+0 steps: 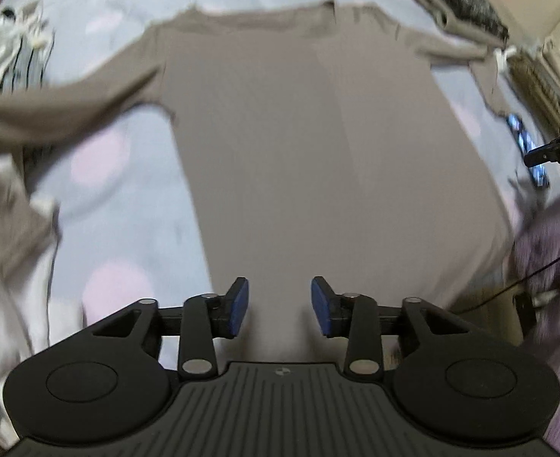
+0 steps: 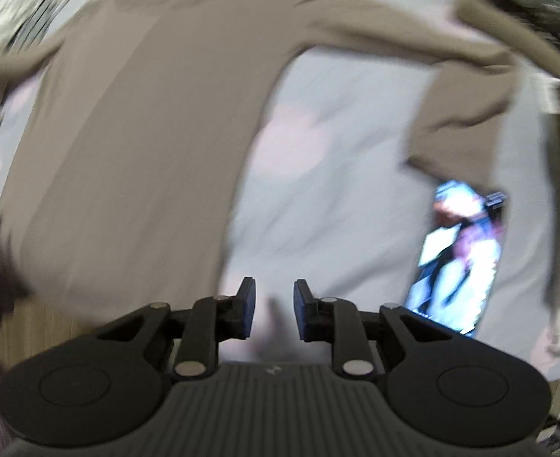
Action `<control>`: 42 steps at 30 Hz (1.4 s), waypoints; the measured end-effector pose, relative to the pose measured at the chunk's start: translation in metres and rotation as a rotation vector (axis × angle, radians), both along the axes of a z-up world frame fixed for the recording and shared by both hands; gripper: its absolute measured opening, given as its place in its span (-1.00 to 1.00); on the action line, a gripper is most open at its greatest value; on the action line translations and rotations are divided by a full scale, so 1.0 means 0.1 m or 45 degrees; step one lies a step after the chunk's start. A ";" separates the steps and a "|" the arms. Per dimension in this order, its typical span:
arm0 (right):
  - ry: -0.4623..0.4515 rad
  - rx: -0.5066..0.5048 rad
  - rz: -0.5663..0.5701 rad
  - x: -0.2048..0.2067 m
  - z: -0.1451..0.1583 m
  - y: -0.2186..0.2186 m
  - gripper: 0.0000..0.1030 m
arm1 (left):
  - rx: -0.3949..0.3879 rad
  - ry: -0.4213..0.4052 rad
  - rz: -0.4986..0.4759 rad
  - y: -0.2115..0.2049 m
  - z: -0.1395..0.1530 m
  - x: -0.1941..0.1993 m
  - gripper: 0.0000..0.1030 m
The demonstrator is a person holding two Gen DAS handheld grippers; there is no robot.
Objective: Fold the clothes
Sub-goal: 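Open both grippers and lift them off the flattened shirt, then grasp the taupe shirt hem with the right gripper while the left gripper grasps the hem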
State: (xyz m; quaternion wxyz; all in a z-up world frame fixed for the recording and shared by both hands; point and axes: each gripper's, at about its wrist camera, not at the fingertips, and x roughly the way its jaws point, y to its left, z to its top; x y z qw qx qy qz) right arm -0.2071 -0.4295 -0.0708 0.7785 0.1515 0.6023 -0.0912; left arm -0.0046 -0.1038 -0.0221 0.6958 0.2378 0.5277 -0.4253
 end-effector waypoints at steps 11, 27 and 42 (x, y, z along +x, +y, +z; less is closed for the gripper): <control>-0.114 -0.038 -0.650 -0.02 -0.06 -1.55 -0.42 | -0.251 -0.082 0.120 -0.82 0.10 0.22 0.00; -0.096 -0.010 -0.714 0.19 -0.52 -1.81 -0.96 | -0.294 -0.107 0.242 -1.33 -0.16 0.41 0.06; -0.337 -0.081 -0.277 0.68 0.24 -0.94 -0.96 | -0.288 -0.167 -0.031 -1.80 -0.08 -0.04 0.06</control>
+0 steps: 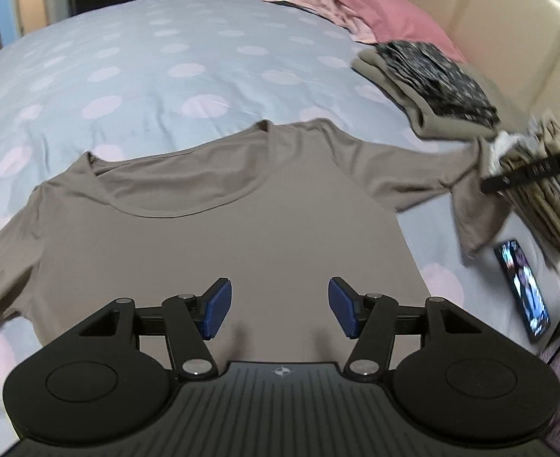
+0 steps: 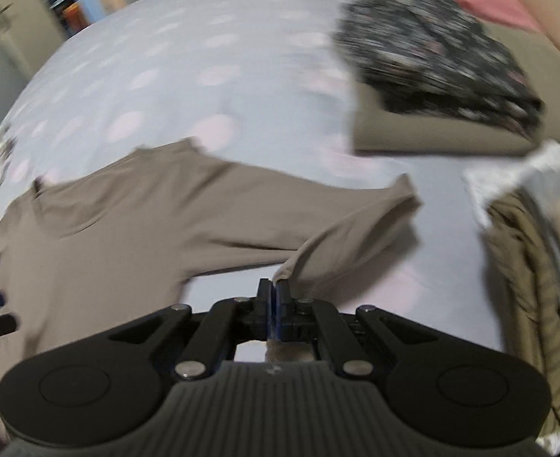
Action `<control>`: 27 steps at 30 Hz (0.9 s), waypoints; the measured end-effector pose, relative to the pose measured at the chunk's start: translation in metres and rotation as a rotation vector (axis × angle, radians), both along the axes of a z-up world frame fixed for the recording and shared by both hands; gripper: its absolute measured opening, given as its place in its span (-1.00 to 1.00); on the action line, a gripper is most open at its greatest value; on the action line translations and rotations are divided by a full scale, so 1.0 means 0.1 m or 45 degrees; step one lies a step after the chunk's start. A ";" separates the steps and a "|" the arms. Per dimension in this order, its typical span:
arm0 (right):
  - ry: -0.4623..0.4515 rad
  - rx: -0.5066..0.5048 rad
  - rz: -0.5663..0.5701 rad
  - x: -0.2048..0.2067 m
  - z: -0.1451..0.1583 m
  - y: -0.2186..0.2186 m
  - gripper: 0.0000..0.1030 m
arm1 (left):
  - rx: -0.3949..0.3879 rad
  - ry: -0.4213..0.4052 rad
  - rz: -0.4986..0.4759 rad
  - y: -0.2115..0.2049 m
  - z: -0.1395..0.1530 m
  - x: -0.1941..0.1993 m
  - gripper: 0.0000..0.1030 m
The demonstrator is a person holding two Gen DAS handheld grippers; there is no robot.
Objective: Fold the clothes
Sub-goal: 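Grasp the taupe shirt hem with the right gripper while the left gripper grasps the hem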
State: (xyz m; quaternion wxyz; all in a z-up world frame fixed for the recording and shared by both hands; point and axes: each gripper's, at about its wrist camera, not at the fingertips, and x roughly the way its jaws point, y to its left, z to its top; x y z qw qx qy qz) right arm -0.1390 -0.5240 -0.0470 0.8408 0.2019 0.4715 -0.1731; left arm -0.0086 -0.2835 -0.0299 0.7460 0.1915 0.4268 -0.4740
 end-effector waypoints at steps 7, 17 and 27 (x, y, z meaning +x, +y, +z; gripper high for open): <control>0.017 0.103 0.264 0.30 0.02 0.65 -0.96 | -0.079 0.009 -0.141 -0.02 0.09 -0.24 0.06; 0.060 0.182 0.377 0.58 -0.06 1.20 -0.95 | -0.109 0.069 -0.353 -0.21 0.03 -0.64 0.08; 0.057 0.218 0.405 0.69 -0.05 1.38 -0.89 | -0.054 0.143 -0.225 -0.41 -0.25 -0.48 -0.84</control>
